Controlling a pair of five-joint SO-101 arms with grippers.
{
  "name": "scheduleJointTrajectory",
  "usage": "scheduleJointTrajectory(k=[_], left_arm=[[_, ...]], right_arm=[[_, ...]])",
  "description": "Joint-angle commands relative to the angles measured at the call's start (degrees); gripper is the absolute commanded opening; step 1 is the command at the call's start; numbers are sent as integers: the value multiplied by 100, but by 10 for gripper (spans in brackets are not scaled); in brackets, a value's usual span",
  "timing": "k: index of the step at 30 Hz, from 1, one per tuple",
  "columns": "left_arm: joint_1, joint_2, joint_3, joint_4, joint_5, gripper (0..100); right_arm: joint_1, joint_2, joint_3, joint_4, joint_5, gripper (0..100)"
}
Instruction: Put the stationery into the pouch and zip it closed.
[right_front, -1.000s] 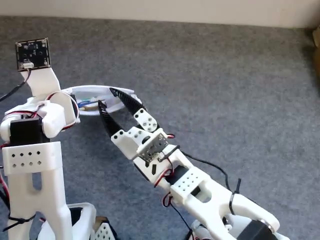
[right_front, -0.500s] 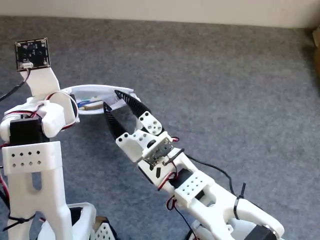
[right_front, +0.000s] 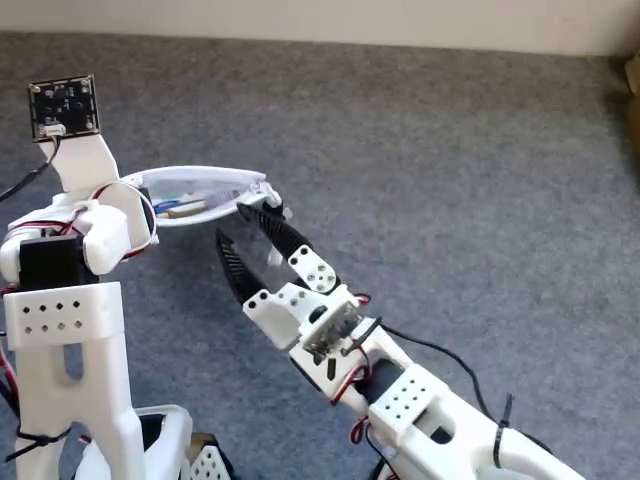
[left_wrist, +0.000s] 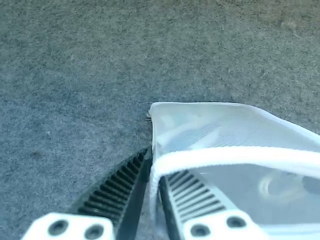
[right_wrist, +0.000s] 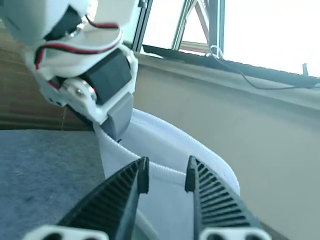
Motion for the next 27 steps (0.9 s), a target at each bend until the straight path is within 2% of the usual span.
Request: scheduleJointTrajectory(k=[1,7,10,13,18,27], left_arm=[[48,127,119,-44,-62,11],[48,127,119,-44,-62,11],[40,127,101,-44,-62,11],[40,101,4,0,-62,11],[40,-409,4,9,-62,11],[40,-1464,558,-44,-308,11]], right_arm=[[-66,-479,-66,655,53,116],[-66,-637,-31,673,18,116],[-48,-620,-57,716,-624,116],[57,-664,-171,1692,-993,116],[374,-655,-1051,3055,-1002,116],[470,-620,-1059,3090,-985,116]])
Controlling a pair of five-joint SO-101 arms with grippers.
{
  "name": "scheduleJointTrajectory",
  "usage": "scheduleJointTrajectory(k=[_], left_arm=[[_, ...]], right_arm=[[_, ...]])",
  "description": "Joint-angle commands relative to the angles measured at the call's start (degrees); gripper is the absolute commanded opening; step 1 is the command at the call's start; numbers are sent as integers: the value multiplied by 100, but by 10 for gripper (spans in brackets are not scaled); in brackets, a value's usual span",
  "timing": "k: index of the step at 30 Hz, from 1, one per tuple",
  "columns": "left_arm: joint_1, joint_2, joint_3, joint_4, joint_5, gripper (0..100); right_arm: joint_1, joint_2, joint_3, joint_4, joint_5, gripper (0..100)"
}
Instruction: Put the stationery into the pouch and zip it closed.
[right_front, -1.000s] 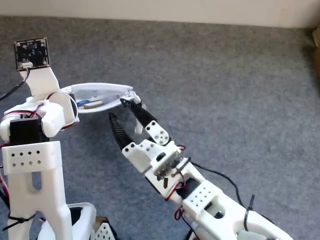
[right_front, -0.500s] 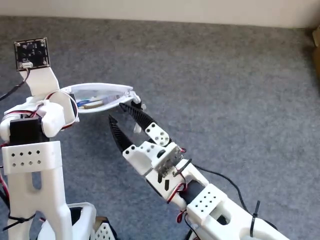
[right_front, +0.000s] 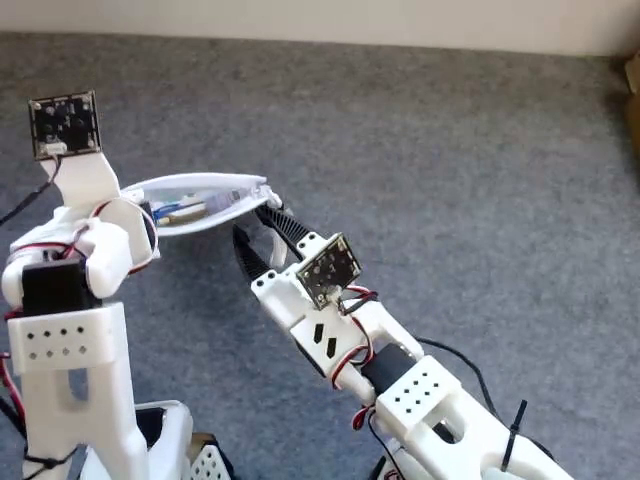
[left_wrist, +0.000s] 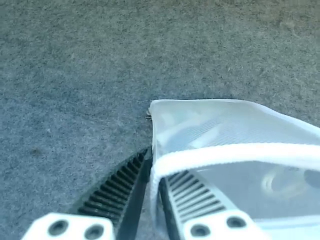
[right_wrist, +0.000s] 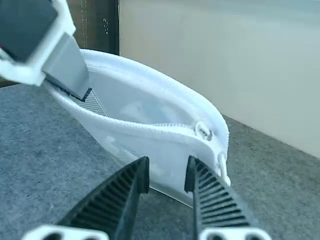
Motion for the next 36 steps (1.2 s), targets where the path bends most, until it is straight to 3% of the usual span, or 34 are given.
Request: scheduleJointTrajectory(k=[1,12,16,21,26,36], left_arm=[[40,-426,127,-70,-229,11],[-224,-418,259,-211,-220,11],[-207,-426,435,-440,-220,11],[-207,-426,488,-475,-220,11],[-198,-426,488,-475,-220,11],[-198,-426,488,-475,-220,11]], right_arm=[[136,-145,-295,13,-44,116],[1121,-198,-356,66,-26,120],[1112,-198,-356,189,-26,121],[980,-207,-646,1279,-44,122],[690,-198,-769,2114,-62,216],[523,-136,-769,1798,-62,239]])
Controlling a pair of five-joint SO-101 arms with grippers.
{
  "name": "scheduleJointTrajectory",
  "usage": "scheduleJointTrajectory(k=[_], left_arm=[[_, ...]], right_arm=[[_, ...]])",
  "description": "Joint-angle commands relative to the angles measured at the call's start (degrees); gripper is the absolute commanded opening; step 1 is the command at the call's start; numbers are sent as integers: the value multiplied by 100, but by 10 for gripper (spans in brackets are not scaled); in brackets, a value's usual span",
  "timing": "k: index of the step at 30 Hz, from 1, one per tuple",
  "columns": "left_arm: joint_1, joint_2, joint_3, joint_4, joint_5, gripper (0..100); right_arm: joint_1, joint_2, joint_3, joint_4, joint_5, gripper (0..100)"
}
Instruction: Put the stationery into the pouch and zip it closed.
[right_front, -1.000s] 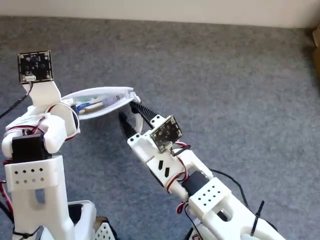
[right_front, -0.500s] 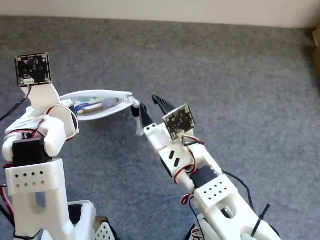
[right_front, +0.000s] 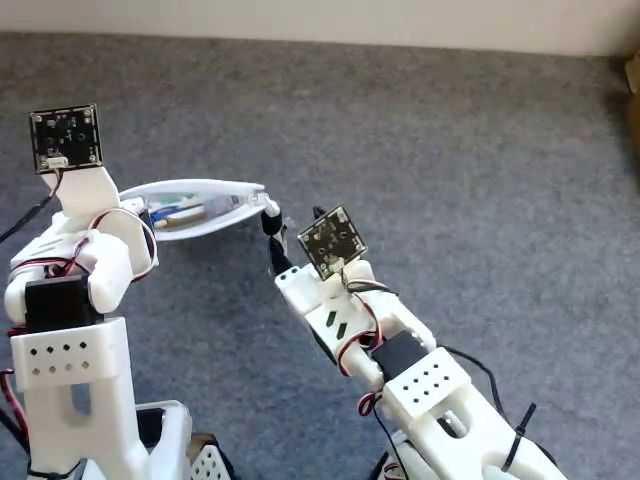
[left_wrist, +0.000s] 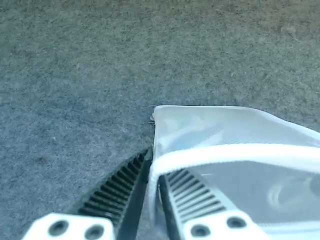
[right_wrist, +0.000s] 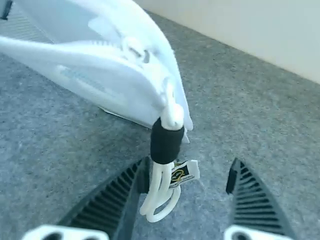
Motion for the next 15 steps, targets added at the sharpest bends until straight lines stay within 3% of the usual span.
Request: scheduleJointTrajectory(k=[1,15], left_arm=[[-101,-40,-22,-123,-44,11],[-101,-40,-13,-105,-44,11]], right_arm=[[-92,-136,-409,-505,-53,239],[-295,971,-875,-1376,-53,238]])
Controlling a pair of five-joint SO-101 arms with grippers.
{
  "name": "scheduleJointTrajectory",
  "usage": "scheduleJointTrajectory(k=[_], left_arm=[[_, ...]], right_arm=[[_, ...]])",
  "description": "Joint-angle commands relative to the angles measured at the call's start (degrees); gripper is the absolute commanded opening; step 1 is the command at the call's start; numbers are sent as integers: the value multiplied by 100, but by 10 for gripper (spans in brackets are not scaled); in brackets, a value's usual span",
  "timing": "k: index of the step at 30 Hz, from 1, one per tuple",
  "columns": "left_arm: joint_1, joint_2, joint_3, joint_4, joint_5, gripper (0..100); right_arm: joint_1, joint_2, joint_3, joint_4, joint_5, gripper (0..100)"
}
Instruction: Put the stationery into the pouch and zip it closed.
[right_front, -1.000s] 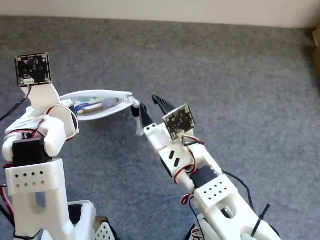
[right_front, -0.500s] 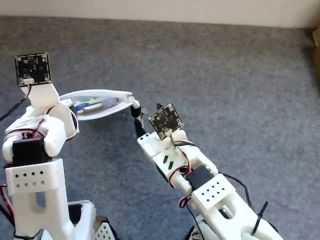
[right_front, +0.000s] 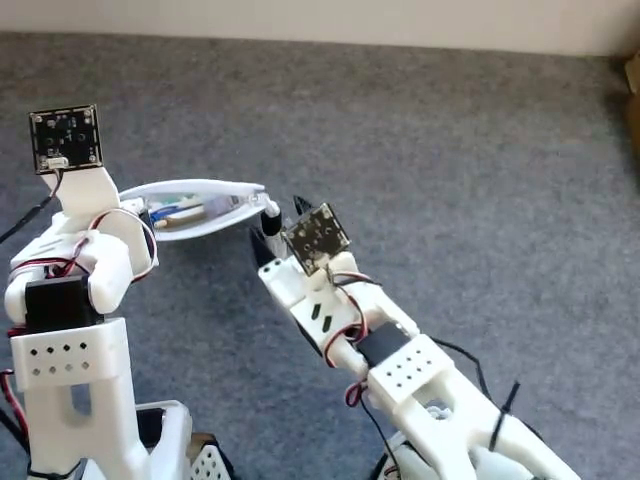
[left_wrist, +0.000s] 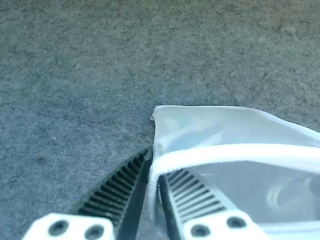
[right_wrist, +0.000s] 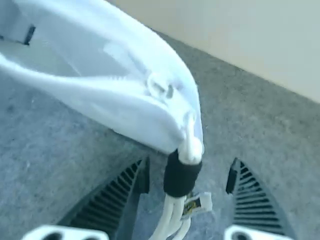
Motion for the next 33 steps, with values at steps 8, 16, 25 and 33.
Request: scheduleJointTrajectory(k=[8,16,25,33], left_arm=[[-101,-22,-31,-114,-44,11],[-101,-22,-31,-88,-44,11],[-101,-22,-31,-79,-44,11],[-101,-22,-31,-79,-44,11]], right_arm=[[-66,154,-567,-532,-53,238],[-66,171,-558,-479,-53,234],[66,752,-593,-479,-53,166],[57,356,-567,-488,-53,163]])
